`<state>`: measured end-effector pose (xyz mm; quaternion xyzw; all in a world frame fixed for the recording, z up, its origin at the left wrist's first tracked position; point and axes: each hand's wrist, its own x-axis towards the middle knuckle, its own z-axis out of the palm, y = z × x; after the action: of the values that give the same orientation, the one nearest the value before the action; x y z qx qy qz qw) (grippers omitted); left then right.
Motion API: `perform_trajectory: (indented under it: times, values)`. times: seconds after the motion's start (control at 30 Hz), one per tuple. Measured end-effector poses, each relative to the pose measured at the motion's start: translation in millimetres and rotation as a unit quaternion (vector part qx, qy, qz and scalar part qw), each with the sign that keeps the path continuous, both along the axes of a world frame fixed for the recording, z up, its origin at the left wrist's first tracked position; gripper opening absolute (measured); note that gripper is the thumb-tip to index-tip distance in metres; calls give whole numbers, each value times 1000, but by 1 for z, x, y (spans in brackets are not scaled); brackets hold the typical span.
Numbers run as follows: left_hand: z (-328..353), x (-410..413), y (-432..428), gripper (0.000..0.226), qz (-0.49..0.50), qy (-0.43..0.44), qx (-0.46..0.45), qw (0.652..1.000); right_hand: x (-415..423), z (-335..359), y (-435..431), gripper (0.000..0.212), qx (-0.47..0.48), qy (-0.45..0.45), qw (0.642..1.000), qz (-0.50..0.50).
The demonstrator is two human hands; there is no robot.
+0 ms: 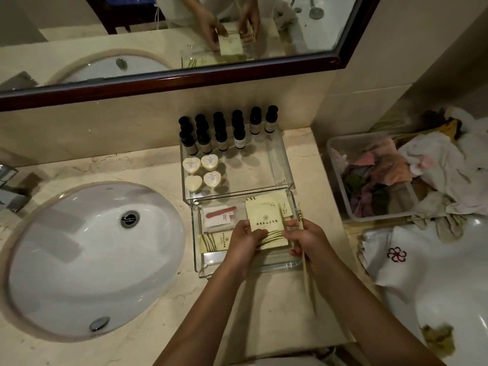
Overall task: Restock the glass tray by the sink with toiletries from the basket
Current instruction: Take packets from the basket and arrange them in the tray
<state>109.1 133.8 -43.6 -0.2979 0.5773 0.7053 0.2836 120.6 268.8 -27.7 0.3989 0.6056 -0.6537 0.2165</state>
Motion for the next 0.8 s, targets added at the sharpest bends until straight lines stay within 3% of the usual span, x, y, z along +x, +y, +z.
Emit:
perform_trajectory:
  times: [0.17,0.3,0.53,0.8]
  values:
    - [3,-6,-11,25,-146,4,-46,988,-6,0,10,16,36,17,999,-26]
    - [9,-22,-22,36,-257,-8,-38,966,-20,0,19,17,72,5,997,18]
    - [-7,-47,-17,27,-16,32,-167,985,-36,-14,19,19,102,27,994,-13]
    - [-23,-56,1,15,-5,73,-298,952,-58,-22,8,17,279,72,951,113]
